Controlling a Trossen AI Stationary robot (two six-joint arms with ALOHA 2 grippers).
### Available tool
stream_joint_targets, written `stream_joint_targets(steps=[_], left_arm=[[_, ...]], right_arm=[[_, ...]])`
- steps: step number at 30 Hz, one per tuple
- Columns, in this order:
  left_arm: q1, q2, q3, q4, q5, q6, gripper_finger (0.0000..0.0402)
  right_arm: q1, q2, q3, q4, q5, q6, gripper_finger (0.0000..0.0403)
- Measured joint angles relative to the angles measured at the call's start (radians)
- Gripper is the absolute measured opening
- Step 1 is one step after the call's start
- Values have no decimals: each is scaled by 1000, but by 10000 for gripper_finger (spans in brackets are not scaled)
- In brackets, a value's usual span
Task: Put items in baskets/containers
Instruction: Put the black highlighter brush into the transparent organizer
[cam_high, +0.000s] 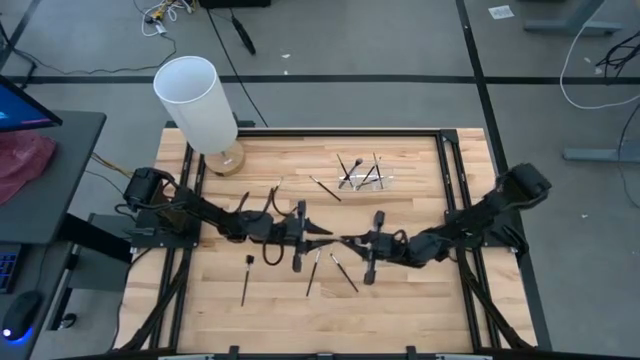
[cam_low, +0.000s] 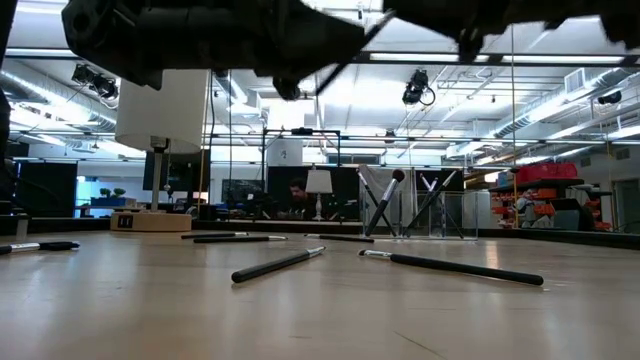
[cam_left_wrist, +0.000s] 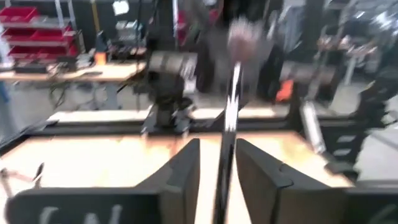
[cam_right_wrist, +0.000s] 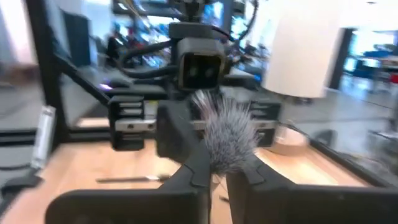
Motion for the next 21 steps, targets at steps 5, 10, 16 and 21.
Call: stream_joint_targets(steps=[5, 10, 16, 21], left_arm=[[22, 0, 0, -59, -26, -47, 153], [37, 0, 0, -60, -25, -79, 171], [37, 0, 0, -59, -22, -79, 166], [37, 0, 0, -59, -21, -79, 166]], right_arm=[[26, -253, 0, -408, 135, 152, 16], [-35, -501, 0, -851, 197, 377, 18], [-239, -631, 0, -1172, 237, 538, 18], [-483, -627, -1, -1275, 107, 547, 18]])
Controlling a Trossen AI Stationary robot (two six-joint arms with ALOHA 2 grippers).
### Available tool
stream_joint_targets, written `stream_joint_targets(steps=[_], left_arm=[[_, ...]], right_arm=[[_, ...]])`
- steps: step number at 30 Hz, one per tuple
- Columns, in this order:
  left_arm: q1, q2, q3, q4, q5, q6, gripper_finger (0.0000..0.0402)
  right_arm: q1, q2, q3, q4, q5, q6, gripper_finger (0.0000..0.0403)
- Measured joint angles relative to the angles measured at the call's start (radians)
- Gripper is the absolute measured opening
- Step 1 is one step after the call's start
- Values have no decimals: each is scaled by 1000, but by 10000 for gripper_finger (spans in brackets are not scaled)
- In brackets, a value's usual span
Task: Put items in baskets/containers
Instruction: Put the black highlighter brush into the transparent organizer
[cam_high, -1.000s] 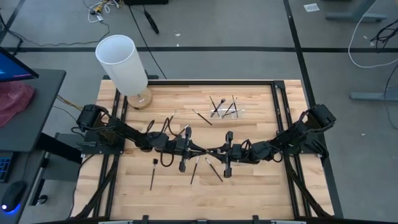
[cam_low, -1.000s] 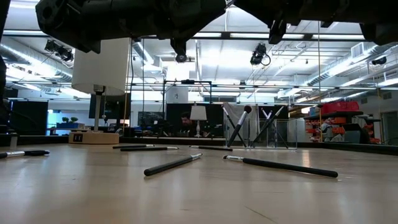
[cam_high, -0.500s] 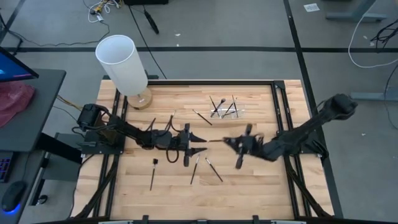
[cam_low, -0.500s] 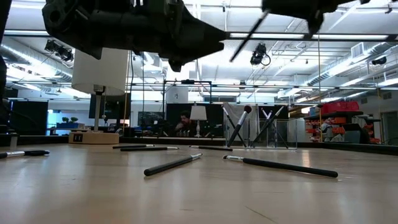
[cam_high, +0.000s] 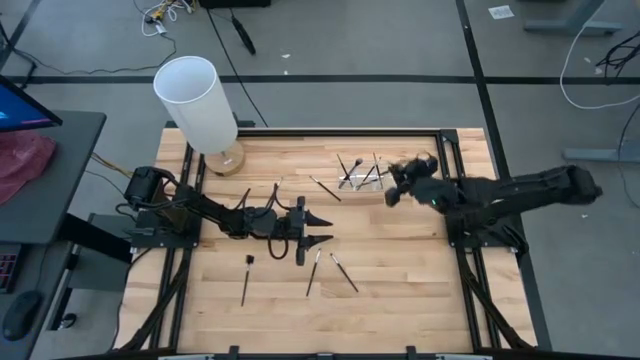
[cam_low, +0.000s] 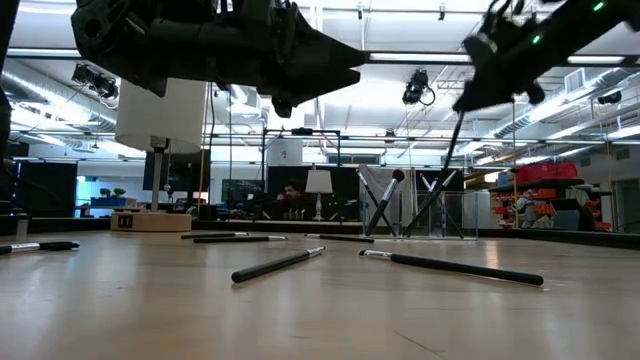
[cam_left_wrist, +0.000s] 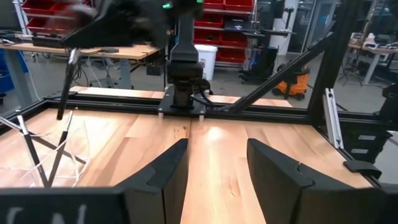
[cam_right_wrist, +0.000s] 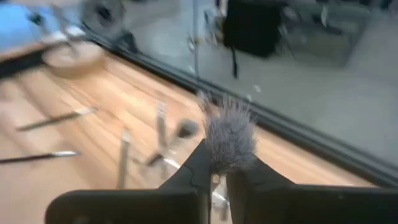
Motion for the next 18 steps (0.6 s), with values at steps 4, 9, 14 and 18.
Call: stream_joint_targets(steps=[4, 9, 14, 18], left_arm=[[0, 0, 0, 0, 0, 0, 166], [0, 0, 0, -1, 0, 1, 165], [1, 0, 0, -2, 0, 1, 165], [1, 0, 0, -2, 0, 1, 165]], right_arm=[[-183, 22, -1, -38, -138, -22, 18], [-323, 62, -1, -43, -341, -56, 19], [-387, 132, -1, -56, -481, -61, 20], [-416, 187, -1, -60, -517, -61, 20]])
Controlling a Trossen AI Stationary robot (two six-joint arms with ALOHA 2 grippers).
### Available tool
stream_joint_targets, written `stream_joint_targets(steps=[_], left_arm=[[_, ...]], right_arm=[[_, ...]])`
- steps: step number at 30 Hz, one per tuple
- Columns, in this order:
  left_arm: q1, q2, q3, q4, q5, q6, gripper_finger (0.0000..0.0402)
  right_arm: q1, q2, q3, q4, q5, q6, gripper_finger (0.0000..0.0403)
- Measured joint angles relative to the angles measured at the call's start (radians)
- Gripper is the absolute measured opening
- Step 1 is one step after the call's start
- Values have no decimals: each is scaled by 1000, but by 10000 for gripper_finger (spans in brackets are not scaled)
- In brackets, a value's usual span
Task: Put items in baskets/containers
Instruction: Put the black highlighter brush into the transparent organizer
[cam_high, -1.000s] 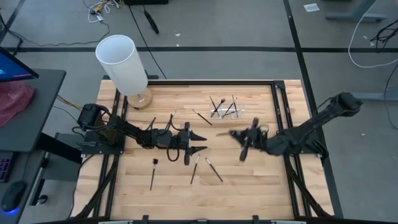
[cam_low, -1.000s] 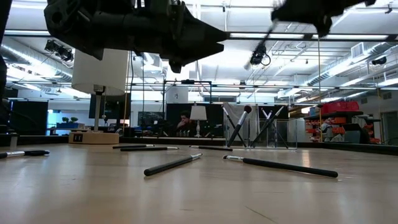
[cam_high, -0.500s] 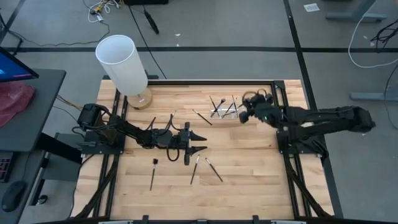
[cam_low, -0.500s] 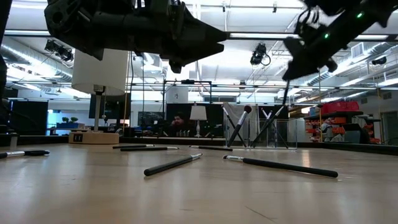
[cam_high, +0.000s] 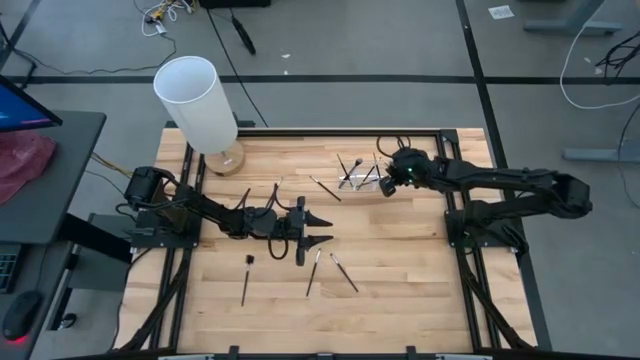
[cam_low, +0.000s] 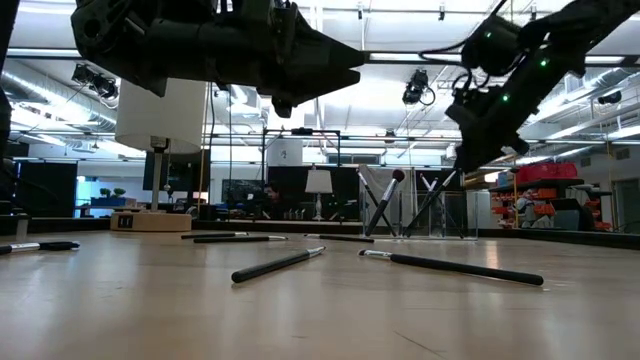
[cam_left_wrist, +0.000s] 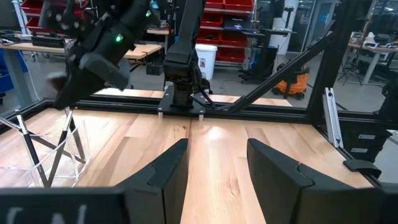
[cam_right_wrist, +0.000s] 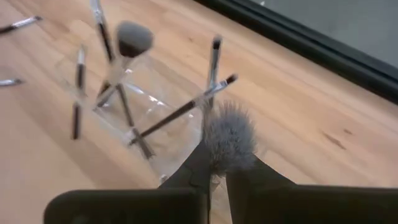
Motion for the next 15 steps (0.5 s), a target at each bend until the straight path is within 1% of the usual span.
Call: stream_joint_targets(steps=[4, 7, 11, 15], left_arm=[[0, 0, 0, 0, 0, 1, 165], [0, 0, 0, 0, 0, 0, 165], [0, 0, 0, -1, 0, 1, 165], [0, 0, 0, -2, 0, 0, 165]], right_arm=[[-20, 34, 3, 24, -3, -7, 25], [-24, 42, 3, 34, -4, -26, 41], [-24, 46, -2, 36, -10, -39, 78], [-24, 44, -1, 52, -7, -45, 125]])
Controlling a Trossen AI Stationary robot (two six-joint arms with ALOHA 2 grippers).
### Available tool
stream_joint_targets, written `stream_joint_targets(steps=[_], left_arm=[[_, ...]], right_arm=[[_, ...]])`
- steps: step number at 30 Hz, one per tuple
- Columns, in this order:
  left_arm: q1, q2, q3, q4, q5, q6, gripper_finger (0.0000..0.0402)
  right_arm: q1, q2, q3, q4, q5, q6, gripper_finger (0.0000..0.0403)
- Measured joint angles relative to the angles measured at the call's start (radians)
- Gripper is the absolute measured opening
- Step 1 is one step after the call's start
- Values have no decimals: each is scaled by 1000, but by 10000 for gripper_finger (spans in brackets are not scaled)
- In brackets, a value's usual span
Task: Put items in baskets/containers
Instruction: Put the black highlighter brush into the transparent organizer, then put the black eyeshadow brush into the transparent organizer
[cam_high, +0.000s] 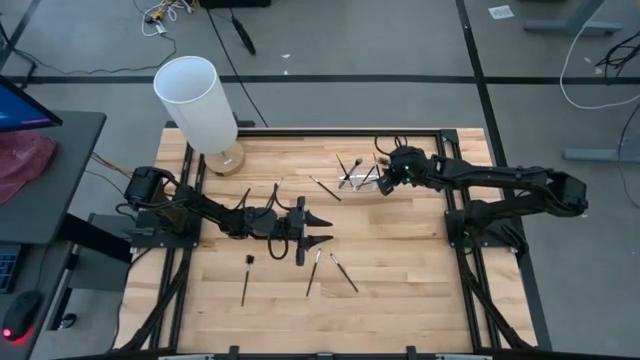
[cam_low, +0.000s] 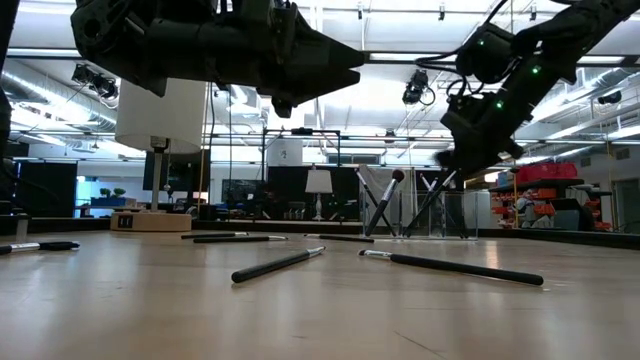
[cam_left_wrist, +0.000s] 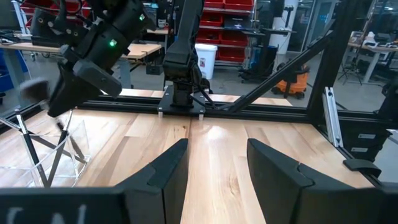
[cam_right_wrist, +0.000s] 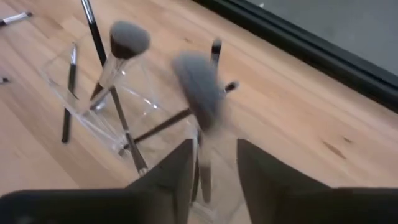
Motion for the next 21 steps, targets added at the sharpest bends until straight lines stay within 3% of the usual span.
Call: stream_joint_targets(steps=[9, 17, 21], left_arm=[[0, 0, 0, -15, 0, 0, 165], [0, 0, 0, -14, -3, 0, 165], [0, 0, 0, -14, -3, 0, 165]], right_arm=[[0, -30, 0, 63, 41, -44, 212], [10, -167, 0, 72, 35, -49, 205], [67, -240, 0, 98, -10, -48, 191]])
